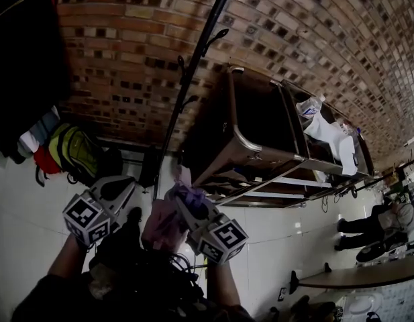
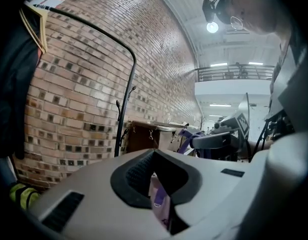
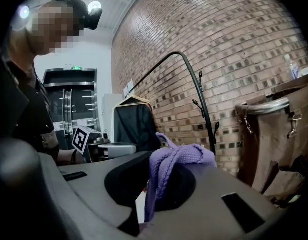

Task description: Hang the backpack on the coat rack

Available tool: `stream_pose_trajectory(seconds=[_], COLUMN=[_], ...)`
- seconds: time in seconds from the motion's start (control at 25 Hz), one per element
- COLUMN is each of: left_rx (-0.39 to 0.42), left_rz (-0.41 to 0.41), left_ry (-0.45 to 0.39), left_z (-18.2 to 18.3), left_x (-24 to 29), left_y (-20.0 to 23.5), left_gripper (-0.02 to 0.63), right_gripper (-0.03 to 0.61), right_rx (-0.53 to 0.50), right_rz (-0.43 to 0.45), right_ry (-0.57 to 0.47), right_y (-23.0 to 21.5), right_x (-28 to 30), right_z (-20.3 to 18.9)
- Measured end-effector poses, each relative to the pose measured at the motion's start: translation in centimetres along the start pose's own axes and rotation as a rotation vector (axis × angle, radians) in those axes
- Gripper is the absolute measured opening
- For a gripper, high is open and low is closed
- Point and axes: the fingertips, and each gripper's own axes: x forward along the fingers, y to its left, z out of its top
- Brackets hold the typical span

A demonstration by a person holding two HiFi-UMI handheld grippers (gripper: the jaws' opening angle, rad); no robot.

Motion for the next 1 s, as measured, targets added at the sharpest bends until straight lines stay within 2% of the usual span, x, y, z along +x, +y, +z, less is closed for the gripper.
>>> stream_pose_trajectory(seconds=[0.2, 0.36, 0.6, 0.8, 1.0], left_rx=[0.017, -0.015, -0.002, -0.015, -0.018], left_rz=[-0.041, -0.057, -0.086, -0.106, -0.130], left_ry=[0.010, 0.011, 0.023, 0.025, 0.023], left_z=[1.5, 2.3, 4.0, 5.6, 6.8], left_x=[4.6, 7.7, 11.7, 14.6, 17.5], left_y=[4.1, 7.4, 11.3, 15.3, 18.4], left_gripper=[0.026, 0.026, 0.026, 0.026, 0.026], right_gripper=[0.008, 0.008, 0.008, 0.008, 0.008], right_rx=[0.000, -0.009, -0.039, -0.023, -0.020], right_rz=[-0.039, -0.084, -0.117, -0.181, -0.206], right_ry=[0.019, 0.021, 0.014, 0.011, 0.005], right_y=[-4.5, -8.4, -13.8, -18.9, -22.6], right_x=[3.6, 6.4, 10.7, 14.4, 17.4], right_z=[0.9, 1.9, 4.7, 7.0, 9.0])
